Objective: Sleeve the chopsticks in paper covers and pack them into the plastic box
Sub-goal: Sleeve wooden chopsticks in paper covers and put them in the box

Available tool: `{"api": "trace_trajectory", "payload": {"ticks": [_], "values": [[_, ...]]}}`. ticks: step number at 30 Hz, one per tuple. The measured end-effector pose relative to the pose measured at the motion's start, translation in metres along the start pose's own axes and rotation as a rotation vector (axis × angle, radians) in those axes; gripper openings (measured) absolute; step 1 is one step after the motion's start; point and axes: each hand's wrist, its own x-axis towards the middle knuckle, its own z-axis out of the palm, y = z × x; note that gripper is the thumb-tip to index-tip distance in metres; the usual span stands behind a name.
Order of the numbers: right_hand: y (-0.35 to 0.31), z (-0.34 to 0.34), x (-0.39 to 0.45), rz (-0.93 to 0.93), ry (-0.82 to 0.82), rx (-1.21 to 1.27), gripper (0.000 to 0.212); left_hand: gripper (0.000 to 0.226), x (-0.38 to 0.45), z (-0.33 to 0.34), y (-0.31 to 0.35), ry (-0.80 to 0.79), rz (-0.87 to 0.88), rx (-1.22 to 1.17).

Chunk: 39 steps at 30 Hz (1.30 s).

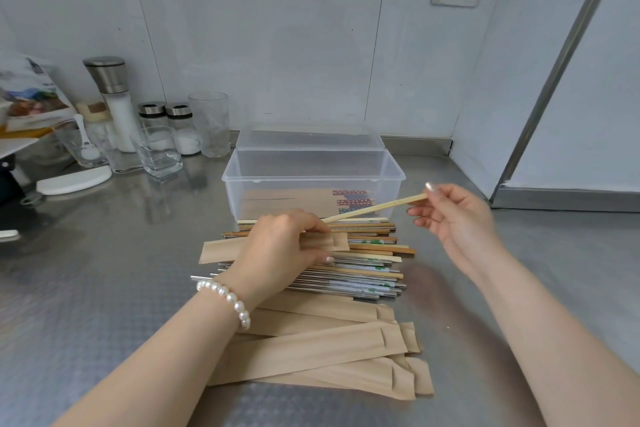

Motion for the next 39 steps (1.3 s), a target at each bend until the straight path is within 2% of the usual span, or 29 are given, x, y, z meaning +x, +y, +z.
{"api": "trace_trajectory", "payload": {"ticks": [5, 12, 16, 25, 34, 39], "values": [[-0.006, -0.006, 0.004, -0.042, 0.288, 0.110, 0.023, 0.032, 0.000, -0.002, 0.001, 0.025, -0.006, 0.000], [-0.019, -0.027, 0.010, -0.097, 0.466, 0.170, 0.024, 0.032, 0.001, -0.004, 0.000, 0.053, -0.014, -0.001], [-0.021, -0.035, 0.012, -0.104, 0.497, 0.147, 0.022, 0.032, 0.002, -0.005, -0.001, 0.084, -0.038, -0.021], [-0.023, -0.022, 0.005, -0.071, 0.413, 0.049, 0.022, 0.030, 0.001, -0.005, 0.001, 0.123, -0.018, -0.048], [-0.021, -0.003, -0.007, 0.037, 0.065, -0.070, 0.022, 0.027, 0.001, -0.005, 0.000, 0.131, 0.020, -0.083], [-0.021, 0.002, -0.011, 0.053, -0.059, -0.110, 0.023, 0.028, 0.002, -0.005, 0.000, 0.132, 0.013, -0.089]]}}
